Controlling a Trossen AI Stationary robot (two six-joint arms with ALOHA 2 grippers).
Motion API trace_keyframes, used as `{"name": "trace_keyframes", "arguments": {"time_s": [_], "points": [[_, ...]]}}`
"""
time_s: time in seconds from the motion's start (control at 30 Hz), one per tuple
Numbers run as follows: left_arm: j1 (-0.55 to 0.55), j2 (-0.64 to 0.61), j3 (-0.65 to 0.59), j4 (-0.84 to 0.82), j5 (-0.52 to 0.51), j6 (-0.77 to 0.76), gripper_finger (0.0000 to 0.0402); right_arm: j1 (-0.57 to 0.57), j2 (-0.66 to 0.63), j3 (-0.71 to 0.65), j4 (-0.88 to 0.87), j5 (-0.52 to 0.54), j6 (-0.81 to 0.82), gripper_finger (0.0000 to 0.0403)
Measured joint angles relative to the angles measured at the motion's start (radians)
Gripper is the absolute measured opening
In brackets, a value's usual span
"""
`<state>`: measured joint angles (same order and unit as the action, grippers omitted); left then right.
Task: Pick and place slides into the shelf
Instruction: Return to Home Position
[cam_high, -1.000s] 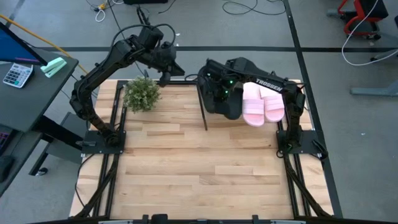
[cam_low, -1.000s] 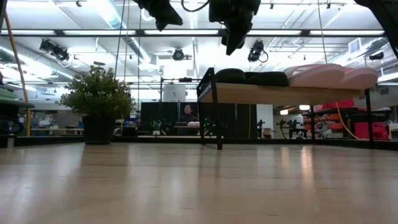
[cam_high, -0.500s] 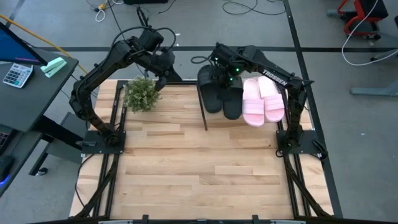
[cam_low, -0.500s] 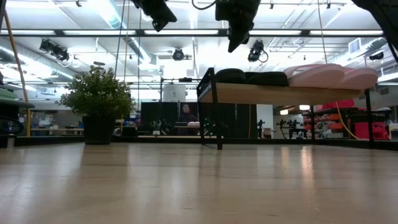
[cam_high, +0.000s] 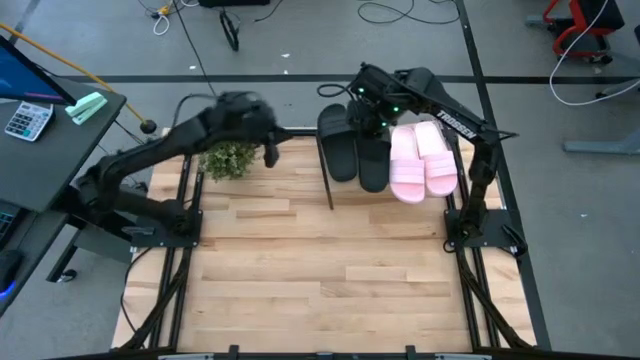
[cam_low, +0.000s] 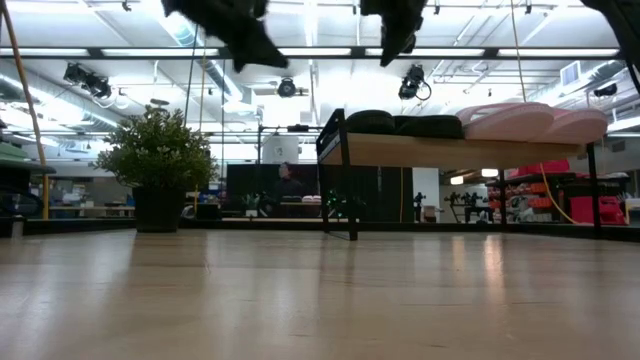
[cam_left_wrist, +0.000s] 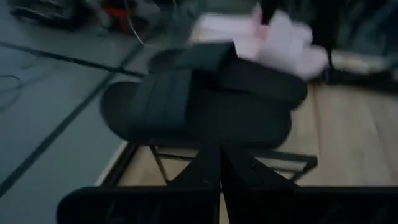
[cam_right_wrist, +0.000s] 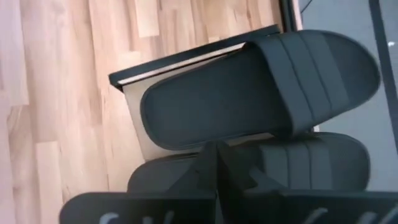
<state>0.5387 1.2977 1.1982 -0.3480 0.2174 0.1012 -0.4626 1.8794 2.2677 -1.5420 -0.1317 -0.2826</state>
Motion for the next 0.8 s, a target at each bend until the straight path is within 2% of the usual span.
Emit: {"name": "trace_keyframes", "arguments": {"time_s": [0.13,0.4,0.6,0.8], "points": [[0.010,-0.185,-0.207,0.149,-0.011,-0.141,0.0006,0.014,-0.038,0.000,-0.002,-0.014,0.036,0.0001],[0.013,-0.532,-0.518,0.280,-0.017,-0.176,0.0005,0.028,-0.134,0.000,-0.007,-0.016,0.167,0.0000],[-0.023,-0.739,-0.711,0.349,-0.114,-0.316,0.0003,0.040,-0.180,0.000,-0.003,0.008,0.267,0.0000],[-0.134,-0.905,-0.846,0.352,-0.206,-0.426,0.0003,0.076,-0.181,0.000,-0.002,0.012,0.324,0.0000]]}}
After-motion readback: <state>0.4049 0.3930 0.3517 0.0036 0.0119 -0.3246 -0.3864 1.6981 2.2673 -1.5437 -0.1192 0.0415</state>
